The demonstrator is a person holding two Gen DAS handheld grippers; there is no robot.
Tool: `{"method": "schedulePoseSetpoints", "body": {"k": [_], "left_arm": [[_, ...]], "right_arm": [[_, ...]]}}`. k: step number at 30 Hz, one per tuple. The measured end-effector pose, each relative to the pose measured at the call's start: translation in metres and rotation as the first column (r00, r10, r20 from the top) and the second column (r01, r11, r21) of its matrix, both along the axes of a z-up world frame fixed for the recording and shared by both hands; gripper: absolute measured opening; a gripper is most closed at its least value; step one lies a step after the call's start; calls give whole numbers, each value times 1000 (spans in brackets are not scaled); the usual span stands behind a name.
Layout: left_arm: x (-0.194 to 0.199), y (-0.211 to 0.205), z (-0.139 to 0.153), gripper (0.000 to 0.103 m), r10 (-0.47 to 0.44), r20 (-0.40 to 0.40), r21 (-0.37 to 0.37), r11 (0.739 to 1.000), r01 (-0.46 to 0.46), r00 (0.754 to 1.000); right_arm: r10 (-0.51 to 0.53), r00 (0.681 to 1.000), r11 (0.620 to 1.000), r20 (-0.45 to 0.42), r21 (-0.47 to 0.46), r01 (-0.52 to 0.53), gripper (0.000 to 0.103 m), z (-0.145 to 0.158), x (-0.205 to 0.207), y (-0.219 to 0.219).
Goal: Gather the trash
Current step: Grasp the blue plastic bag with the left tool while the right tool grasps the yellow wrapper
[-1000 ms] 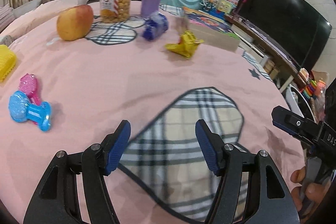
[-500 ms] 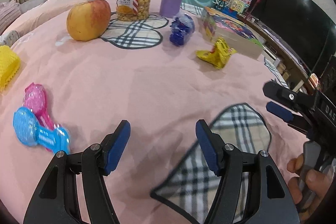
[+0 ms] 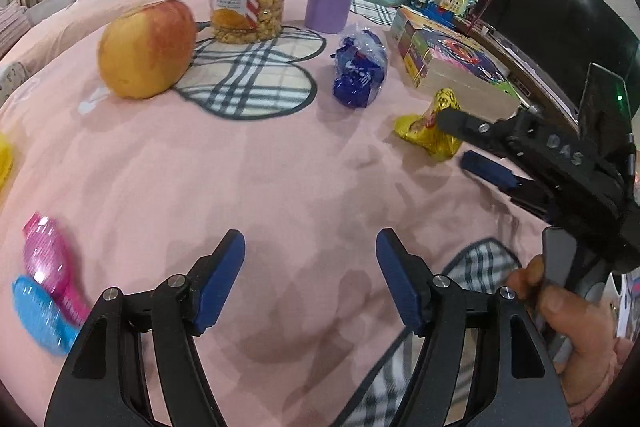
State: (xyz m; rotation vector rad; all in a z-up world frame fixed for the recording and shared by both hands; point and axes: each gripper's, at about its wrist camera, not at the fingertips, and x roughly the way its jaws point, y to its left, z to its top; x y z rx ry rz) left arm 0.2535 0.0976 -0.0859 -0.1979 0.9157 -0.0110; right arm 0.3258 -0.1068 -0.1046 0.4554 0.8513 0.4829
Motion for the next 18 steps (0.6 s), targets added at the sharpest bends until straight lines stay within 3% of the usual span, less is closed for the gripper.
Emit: {"method": "schedulePoseSetpoints", "body": {"k": [1,2,12,18], "left_arm": [[7,-2,0,71,-7,-3,-3,1000,7,1000],[13,-4,0,71,-14,-4,-4,1000,14,1000],[87,-28,3,78,-53,26,48,998,51,998],[119,-40,3,76,-42,61,119,992,34,997]], "right_arm": [[2,1000,1000,-5,7,-2,50,-2,3,0],[12,1000,999,-9,32,-11,44,-3,4,-1],[-97,995,989,-2,114,96,42,-4,-37,-71],[-122,992,990,14,69,120,42,-2,-68,-100]]}}
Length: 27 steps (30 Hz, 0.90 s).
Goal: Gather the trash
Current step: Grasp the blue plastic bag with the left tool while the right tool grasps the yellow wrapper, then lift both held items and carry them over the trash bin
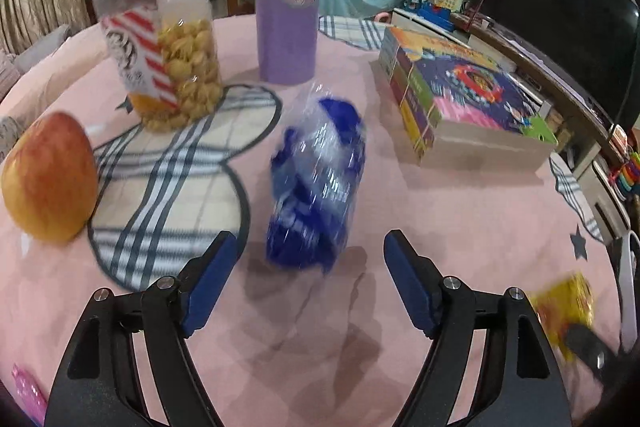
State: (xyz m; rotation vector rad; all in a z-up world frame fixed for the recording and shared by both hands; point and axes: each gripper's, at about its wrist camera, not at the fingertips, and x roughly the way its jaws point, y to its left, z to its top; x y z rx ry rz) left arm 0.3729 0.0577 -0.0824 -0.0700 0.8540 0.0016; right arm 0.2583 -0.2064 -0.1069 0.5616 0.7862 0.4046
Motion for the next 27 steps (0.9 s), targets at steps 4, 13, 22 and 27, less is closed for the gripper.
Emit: {"method": "schedulePoseSetpoints", "body": {"k": [4,13,22,27], "left_arm": [[9,-4,-5,27,-26,-22,-16,1000,26,999],[-66,-28,7,18,-103,14,-120,987,104,995],[-156,-77,5,18,-212,-8,-222,953,205,977],[-183,-96,3,18,-233,-11,-225,948,225,972]], "right_arm": [[13,1000,999,16,-43,-12,42,3,-18,-6],[-16,998,996,57,-81,20,42,12,-53,-24],[-56,997,996,60,-65,60,42,14,-90,-56],[-76,994,994,73,-74,81,42,20,-109,-74]]}}
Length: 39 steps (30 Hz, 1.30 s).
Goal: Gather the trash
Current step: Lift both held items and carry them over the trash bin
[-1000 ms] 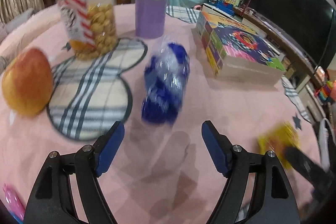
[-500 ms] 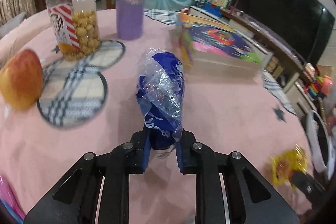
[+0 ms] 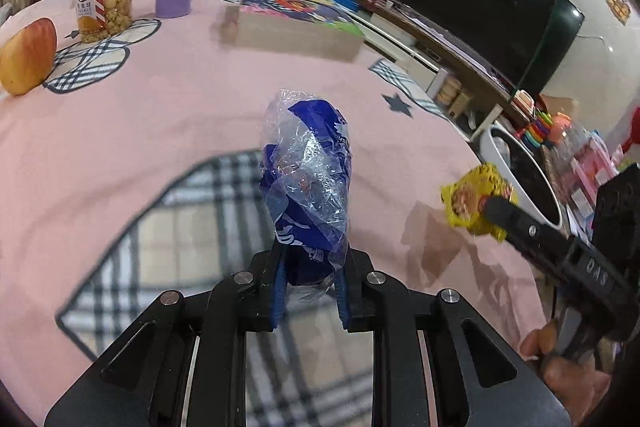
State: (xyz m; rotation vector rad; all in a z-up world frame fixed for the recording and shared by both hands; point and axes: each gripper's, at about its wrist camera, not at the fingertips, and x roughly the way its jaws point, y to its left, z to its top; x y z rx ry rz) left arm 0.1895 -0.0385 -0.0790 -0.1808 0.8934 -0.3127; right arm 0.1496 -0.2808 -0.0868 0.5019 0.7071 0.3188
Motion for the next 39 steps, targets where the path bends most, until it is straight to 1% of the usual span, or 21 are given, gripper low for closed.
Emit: {"method": "schedulePoseSetpoints", "body": {"k": [8,14,23,30,39], "left_arm": [[-31,-26,9,18,-38,22,3,999,38,999],[-42,-44,17,18,-81,47,9,997,80,996],[-45,-74,22,18,-153,57,28,988,151,987],[-49,-95,29,18,-202,71,35,979,200,977],[-49,-116,36,18,-242,85,46,970,239,966]], "right_arm": [[-30,999,999,29,-29,31,42,10,-29,-23],[-69,996,997,52,-43,72,42,16,-45,-40],[-110,990,991,84,-69,116,42,26,-62,-62],[-137,986,987,98,-71,144,42,32,-71,-79],[-176,978,980,112,-75,185,42,37,-79,-98]]}}
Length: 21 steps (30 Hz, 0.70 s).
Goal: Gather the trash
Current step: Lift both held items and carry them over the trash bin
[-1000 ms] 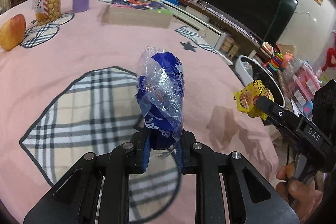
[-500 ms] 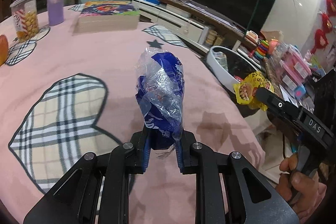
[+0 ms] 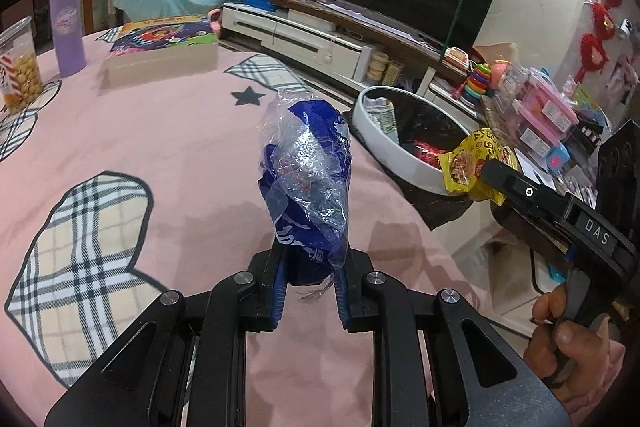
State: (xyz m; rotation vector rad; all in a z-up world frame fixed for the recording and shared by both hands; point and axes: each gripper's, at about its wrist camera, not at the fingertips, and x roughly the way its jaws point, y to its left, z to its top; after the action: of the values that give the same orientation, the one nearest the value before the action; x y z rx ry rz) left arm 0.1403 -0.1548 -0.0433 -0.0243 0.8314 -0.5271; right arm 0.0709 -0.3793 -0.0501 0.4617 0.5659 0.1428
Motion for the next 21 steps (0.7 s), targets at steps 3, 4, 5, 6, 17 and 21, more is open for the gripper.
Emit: {"method": "schedulePoseSetpoints", "body": {"k": [3,4,5,6,17,21], "left_arm": [[0,-6,2,18,-13,6,4,1000,13,1000],[1,-9,3,18,-17,8,7,1000,17,1000],[1,-11,3,18,-20,9,7,1000,20,1000],[1,-12,4,18,-23,10,7,1000,23,1000],[2,-30,9,18,-58,23,15,998,58,998],[3,-35,11,18,-68,29,20,998,68,997]], "right_arm": [[-10,1000,1000,2,-1,10,42,1,-1,-6],[-13,1000,1000,2,0,13,42,1,-1,-8],[-18,1000,1000,3,0,18,42,1,-2,-9],[-21,1000,1000,5,0,21,42,2,-2,-11],[-38,999,999,6,-2,38,42,3,0,-21],[-44,999,999,13,-1,44,42,5,-1,-24]]}}
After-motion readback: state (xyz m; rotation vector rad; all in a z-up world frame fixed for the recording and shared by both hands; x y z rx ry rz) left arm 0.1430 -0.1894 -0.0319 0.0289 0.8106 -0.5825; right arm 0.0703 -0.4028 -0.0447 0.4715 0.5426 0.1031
